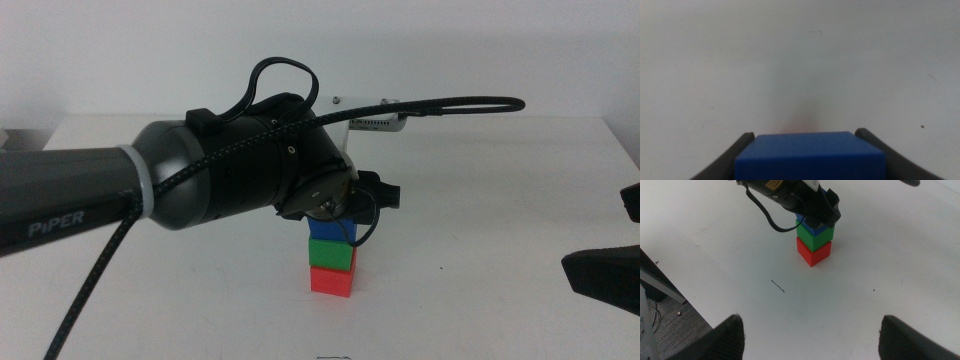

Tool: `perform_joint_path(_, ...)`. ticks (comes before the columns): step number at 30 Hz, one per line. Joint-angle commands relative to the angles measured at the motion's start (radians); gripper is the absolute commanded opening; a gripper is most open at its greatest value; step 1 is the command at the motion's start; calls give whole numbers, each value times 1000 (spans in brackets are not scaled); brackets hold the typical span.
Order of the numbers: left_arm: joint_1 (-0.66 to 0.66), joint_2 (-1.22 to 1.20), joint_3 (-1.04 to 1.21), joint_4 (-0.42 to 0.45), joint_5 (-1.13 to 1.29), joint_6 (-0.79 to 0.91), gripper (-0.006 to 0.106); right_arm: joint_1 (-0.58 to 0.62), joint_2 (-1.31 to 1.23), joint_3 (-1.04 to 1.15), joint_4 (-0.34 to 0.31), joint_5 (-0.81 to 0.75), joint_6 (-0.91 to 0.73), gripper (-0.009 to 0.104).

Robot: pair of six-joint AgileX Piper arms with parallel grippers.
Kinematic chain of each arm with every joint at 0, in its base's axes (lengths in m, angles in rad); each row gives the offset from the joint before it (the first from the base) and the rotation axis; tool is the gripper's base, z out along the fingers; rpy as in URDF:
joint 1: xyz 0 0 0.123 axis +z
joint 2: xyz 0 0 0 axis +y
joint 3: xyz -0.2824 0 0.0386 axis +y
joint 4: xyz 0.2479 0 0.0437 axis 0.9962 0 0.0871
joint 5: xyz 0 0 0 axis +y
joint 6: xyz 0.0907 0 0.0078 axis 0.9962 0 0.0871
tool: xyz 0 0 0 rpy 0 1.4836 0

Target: Stack red cubes first, then green, then blue cubes in a specific spot.

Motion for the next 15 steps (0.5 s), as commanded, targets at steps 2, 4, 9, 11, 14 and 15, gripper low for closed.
perform_joint_path(2, -3, -49, -27, 23, -38, -10, 71, -5, -5, -23, -2, -56, -13, 72)
perform_joint_path(4, -3, -49, -27, 23, -38, -10, 76, -5, -5, -23, -2, -56, -13, 72)
perform_joint_path(9, -3, -49, -27, 33, -38, -10, 84, -5, -5, -23, -2, -56, -13, 72)
perform_joint_path(11, -3, -49, -27, 40, -38, -10, 85, -5, -5, -23, -2, -56, -13, 72)
perform_joint_path(14, -3, -64, -27, 58, -29, -3, 85, -5, -5, -23, -2, -56, -13, 72)
perform_joint_path(15, -3, -78, -27, 66, -23, 3, 85, -5, -5, -23, -2, -56, -13, 72)
